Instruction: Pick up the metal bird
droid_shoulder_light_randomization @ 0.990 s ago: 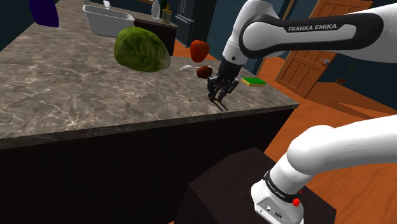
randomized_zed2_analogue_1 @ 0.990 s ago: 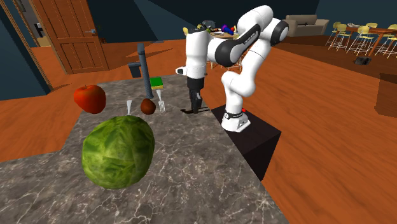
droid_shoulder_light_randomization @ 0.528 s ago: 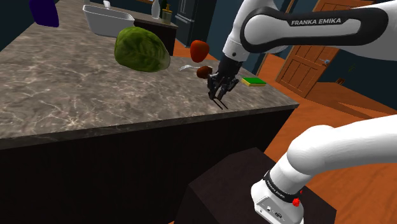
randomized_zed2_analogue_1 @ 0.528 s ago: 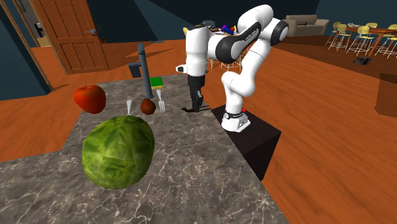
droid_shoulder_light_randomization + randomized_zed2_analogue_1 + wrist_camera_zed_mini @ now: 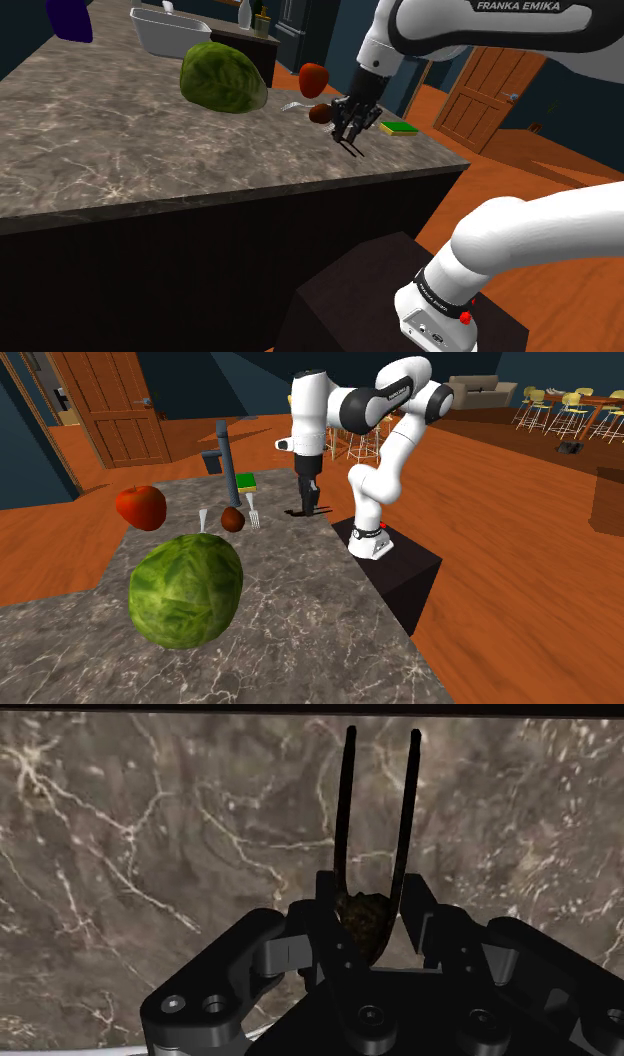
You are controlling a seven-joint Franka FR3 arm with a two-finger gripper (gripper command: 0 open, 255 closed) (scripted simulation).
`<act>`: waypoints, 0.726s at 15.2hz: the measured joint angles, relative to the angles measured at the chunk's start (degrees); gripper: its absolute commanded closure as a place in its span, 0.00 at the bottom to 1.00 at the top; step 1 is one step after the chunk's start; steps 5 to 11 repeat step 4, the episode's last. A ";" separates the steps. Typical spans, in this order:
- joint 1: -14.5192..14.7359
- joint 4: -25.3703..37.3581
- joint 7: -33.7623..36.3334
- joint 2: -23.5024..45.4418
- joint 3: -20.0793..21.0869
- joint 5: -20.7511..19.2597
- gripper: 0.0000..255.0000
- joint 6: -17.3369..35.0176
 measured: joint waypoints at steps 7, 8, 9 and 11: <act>-0.19 3.00 0.16 0.22 -0.36 -0.38 1.00 -2.79; -0.19 3.00 0.16 0.22 -0.36 -0.38 1.00 -2.79; -0.19 3.00 0.16 0.22 -0.36 -0.38 1.00 -2.79; -0.19 3.00 0.16 0.22 -0.36 -0.38 1.00 -2.79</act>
